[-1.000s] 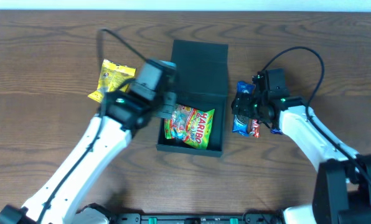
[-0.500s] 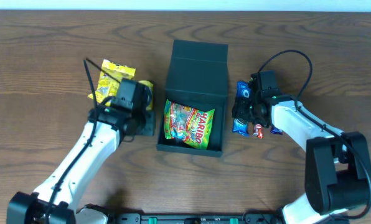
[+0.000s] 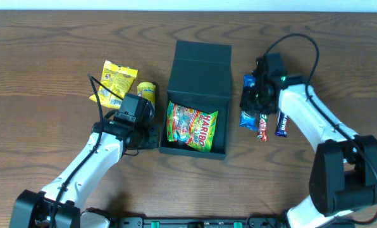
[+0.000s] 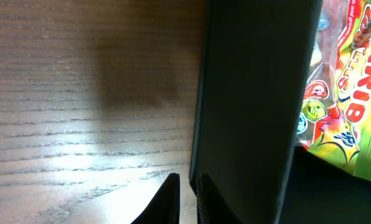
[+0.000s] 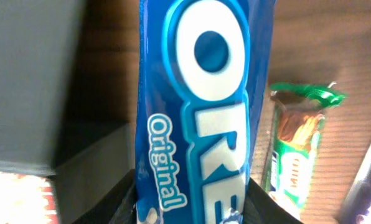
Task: Pack container
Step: 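Grasp the blue Oreo pack with the right gripper, then place the Oreo pack into the box's right side with the right gripper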
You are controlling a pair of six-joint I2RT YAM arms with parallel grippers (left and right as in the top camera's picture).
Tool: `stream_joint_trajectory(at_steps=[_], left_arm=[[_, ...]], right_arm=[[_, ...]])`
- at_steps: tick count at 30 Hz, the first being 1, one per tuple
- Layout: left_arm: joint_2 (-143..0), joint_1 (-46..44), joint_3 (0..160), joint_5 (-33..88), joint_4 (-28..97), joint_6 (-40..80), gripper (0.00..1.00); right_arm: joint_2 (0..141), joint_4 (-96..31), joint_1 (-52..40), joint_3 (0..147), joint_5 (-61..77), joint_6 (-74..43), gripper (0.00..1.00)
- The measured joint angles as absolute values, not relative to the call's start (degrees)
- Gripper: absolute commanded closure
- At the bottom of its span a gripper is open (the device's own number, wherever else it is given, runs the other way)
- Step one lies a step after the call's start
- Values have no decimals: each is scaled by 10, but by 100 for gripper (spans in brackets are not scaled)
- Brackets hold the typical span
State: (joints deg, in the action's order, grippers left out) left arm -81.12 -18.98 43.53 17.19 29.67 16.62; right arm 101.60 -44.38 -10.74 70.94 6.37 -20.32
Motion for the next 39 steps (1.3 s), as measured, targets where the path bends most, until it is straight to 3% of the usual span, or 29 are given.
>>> stream_joint_trajectory(at_steps=[2, 12, 20, 30, 31, 33, 34, 39], left_arm=[[-811, -193, 435, 175, 295, 172, 88], [-818, -212, 435, 177, 280, 193, 88], [-819, -212, 435, 177, 277, 195, 88], [-819, -213, 435, 177, 271, 195, 88], [-819, -213, 435, 177, 271, 195, 87], [-819, -213, 435, 177, 270, 195, 87], [-819, -213, 435, 177, 270, 195, 87], [-819, -213, 435, 177, 270, 195, 87]], right_arm=[[1016, -501, -108, 757, 63, -196, 98], [985, -601, -205, 817, 78, -197, 98], [972, -579, -320, 760, 68, -313, 98], [972, -524, -329, 695, 20, -419, 98], [972, -521, -329, 693, 15, -420, 89], [972, -520, -329, 691, 4, -422, 51], [972, -520, -329, 690, -2, -425, 45], [972, -527, -329, 692, -22, -423, 34]])
